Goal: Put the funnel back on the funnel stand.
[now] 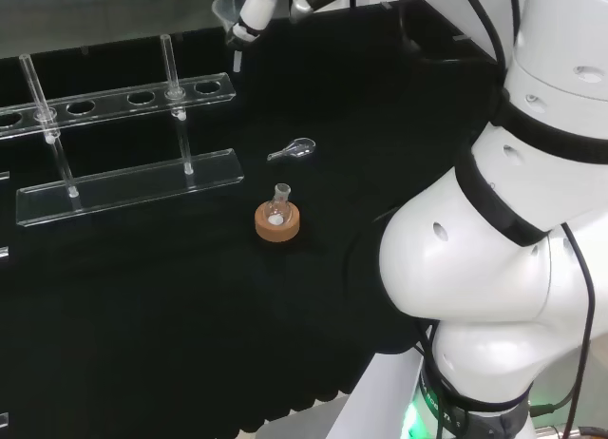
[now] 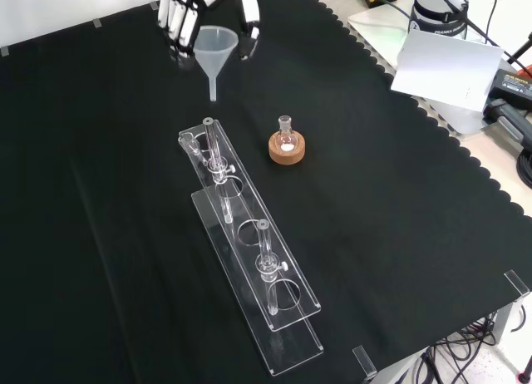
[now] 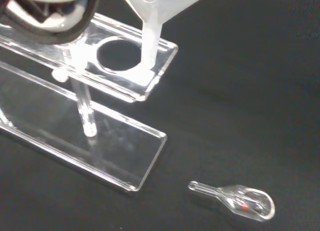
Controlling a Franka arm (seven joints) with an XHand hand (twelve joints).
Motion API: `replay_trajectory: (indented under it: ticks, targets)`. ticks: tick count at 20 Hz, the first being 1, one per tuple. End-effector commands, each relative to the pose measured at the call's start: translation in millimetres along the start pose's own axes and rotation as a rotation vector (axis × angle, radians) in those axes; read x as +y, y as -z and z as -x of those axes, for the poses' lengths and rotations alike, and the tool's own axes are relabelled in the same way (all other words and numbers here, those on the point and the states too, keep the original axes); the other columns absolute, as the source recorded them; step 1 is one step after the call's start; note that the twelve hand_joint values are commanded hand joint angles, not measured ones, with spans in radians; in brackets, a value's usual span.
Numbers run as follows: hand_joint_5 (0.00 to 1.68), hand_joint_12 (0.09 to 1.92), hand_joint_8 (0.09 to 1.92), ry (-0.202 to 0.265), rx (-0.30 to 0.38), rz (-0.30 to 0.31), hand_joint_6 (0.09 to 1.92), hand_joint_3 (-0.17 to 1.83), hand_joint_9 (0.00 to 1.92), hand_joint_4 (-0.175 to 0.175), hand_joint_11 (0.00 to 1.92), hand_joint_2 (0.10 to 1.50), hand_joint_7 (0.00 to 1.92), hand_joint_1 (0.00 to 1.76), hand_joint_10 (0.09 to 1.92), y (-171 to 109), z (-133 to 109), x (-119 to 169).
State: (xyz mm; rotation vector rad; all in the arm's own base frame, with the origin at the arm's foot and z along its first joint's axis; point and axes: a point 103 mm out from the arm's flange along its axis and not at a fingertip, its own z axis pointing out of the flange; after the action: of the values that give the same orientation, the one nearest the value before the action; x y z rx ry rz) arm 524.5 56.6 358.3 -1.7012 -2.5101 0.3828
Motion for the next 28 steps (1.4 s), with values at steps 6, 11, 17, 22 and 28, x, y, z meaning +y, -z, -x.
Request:
replay_trajectory:
  ticks: [6, 11, 17, 22, 28]
  targets:
    - [0.72, 1.13, 0.60, 0.051, -0.028, -0.006, 0.58, 0.60, 1.08, 0.016, 0.82, 0.64, 0.68, 0.89, 0.29, -1, -19, 26]
    - [0.72, 1.13, 0.61, 0.053, -0.034, -0.017, 0.59, 0.60, 1.08, 0.016, 0.82, 0.64, 0.68, 0.89, 0.29, -7, -20, 31]
    - [0.72, 1.13, 0.61, 0.064, -0.031, -0.020, 0.59, 0.60, 1.08, 0.015, 0.83, 0.64, 0.68, 0.89, 0.29, -8, -21, 37]
    - [0.72, 1.12, 0.61, 0.067, -0.037, -0.032, 0.59, 0.60, 1.08, 0.015, 0.83, 0.64, 0.67, 0.89, 0.29, -14, -22, 49]
    - [0.73, 1.12, 0.61, 0.068, -0.034, -0.037, 0.59, 0.60, 1.08, 0.014, 0.83, 0.64, 0.67, 0.89, 0.28, -17, -23, 55]
